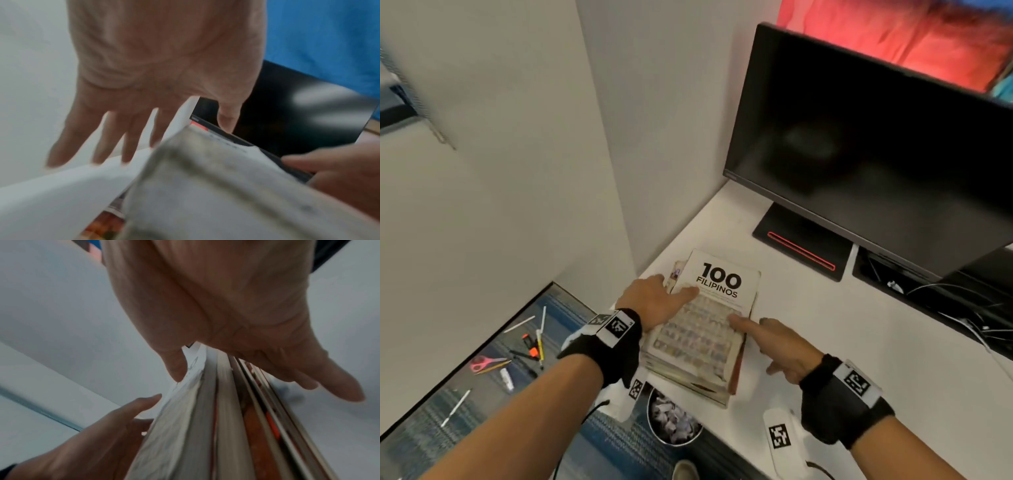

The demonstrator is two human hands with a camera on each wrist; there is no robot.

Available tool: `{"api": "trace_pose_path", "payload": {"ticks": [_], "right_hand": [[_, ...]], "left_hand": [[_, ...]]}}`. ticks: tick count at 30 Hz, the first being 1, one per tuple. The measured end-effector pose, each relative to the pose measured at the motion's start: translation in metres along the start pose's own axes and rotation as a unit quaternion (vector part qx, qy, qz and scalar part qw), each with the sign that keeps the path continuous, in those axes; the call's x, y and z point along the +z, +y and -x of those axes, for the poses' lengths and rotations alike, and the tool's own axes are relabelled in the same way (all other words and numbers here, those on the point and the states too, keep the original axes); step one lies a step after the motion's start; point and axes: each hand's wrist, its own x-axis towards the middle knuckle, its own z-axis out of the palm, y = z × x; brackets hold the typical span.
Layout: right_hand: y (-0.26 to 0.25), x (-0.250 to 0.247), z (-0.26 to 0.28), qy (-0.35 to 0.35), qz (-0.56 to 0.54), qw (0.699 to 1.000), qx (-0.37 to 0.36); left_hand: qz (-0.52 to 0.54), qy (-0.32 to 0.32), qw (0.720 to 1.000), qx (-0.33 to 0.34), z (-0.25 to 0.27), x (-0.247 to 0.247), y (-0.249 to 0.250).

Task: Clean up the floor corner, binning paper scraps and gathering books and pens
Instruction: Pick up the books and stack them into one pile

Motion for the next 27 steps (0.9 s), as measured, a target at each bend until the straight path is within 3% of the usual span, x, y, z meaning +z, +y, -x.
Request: {"api": "trace_pose_path", "payload": {"ticks": [3, 6, 10, 14, 17, 22, 25, 27], "right_hand": [[0.006, 0.013, -0.004, -0.044, -0.025, 0.998, 0.039], [0.002, 0.028, -0.009, -0.018, -0.029, 0.998, 0.044], [-0.005, 0.030, -0.016, -0.027, -0.093, 0.994, 0.057], [-0.009, 0.029, -0.022, -0.027, -0.146, 0.988, 0.051], [-0.016, 0.024, -0.031, -0.013, -0.222, 0.974, 0.047], [-0.044, 0.014, -0.055, 0.016, -0.331, 0.944, 0.014], [-0.066, 0.012, -0.073, 0.035, -0.354, 0.934, 0.003], [-0.084, 0.014, -0.087, 0.042, -0.351, 0.935, -0.010]], "left_hand": [[0.011, -0.122, 0.992, -0.031, 0.010, 0.009, -0.006], [0.096, -0.097, 0.989, -0.055, 0.015, 0.020, -0.005], [0.132, -0.080, 0.985, -0.073, 0.014, 0.020, -0.004], [0.248, -0.098, 0.960, -0.091, 0.012, 0.015, 0.004], [0.263, -0.061, 0.957, -0.107, 0.003, 0.014, 0.018], [0.191, -0.028, 0.979, -0.065, -0.034, -0.002, 0.035], [0.120, 0.087, 0.985, -0.092, -0.047, -0.021, 0.040], [0.112, 0.177, 0.969, -0.132, -0.054, -0.026, 0.032]]}}
